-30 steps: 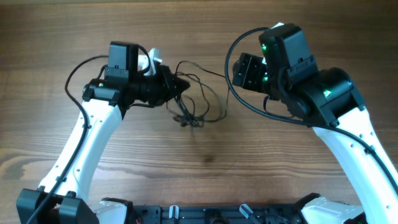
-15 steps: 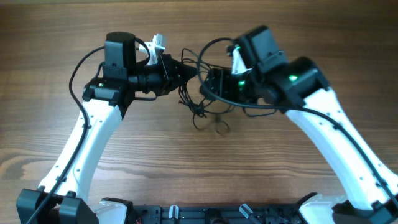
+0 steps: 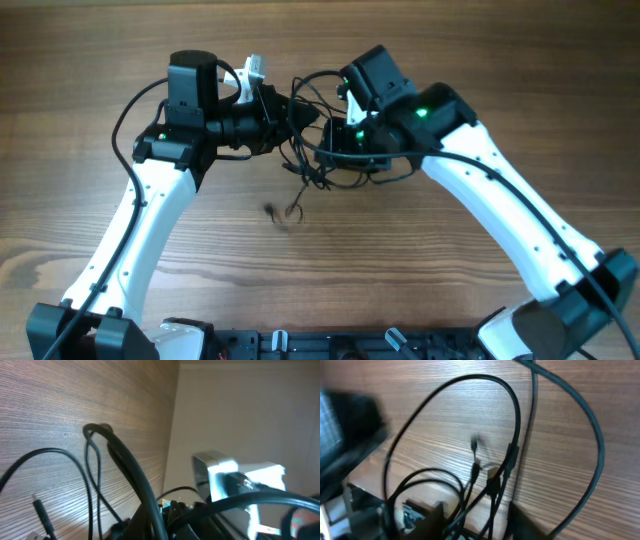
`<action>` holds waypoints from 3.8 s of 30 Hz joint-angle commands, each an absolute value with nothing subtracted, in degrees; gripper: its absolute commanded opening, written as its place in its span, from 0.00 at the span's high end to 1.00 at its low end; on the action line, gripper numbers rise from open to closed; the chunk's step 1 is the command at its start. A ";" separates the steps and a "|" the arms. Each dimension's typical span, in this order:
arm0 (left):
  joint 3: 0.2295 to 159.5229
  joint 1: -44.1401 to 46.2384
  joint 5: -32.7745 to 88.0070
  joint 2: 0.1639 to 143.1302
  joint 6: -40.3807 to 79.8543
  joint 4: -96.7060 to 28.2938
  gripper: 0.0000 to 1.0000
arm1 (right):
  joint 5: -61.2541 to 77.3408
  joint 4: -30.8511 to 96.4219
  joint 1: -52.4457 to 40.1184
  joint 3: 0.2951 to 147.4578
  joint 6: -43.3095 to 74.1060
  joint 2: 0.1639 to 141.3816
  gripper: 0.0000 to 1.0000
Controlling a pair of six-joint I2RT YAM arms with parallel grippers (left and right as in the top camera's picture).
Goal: Untangle cables
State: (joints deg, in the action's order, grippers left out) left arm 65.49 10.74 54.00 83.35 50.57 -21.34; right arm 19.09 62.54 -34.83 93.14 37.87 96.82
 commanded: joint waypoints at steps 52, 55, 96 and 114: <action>65.54 9.76 57.84 82.61 36.45 -27.27 0.32 | -0.64 55.00 -29.91 95.90 36.97 73.06 0.96; 65.54 9.78 49.54 82.61 36.42 -32.80 0.27 | 8.54 46.57 -29.91 95.92 33.54 72.47 0.96; 65.54 9.85 27.94 82.63 36.64 -47.20 0.12 | -9.87 29.91 -28.91 106.02 31.81 73.49 0.96; 65.52 9.85 25.30 82.63 36.62 -47.59 0.12 | -45.17 31.53 -27.22 108.86 26.44 74.13 0.96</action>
State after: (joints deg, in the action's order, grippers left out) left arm 65.52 10.11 27.81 82.32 37.52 -47.59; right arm -36.32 36.40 -28.75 104.75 35.07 78.61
